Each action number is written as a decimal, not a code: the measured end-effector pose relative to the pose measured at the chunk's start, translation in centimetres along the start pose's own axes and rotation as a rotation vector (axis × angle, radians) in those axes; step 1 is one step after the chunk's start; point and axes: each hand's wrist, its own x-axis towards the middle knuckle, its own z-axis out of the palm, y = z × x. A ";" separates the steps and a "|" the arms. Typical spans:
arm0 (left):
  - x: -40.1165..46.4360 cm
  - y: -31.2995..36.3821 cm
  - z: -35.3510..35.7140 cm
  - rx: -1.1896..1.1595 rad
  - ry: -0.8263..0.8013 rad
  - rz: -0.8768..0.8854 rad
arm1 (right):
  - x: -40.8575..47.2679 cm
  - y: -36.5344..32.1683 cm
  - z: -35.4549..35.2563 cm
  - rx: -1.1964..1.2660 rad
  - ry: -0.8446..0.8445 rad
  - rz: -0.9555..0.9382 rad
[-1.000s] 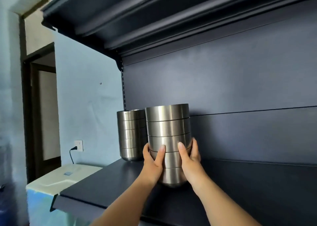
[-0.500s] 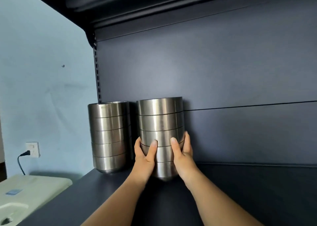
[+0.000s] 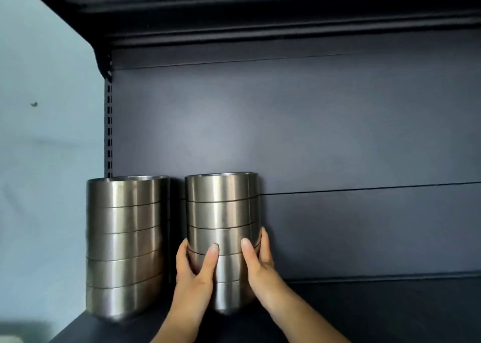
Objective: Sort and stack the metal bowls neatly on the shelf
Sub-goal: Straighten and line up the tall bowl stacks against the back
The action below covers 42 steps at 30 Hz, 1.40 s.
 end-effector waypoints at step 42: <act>-10.8 5.8 -4.2 0.739 -0.146 0.410 | -13.8 -3.4 -9.4 -1.031 0.102 -0.047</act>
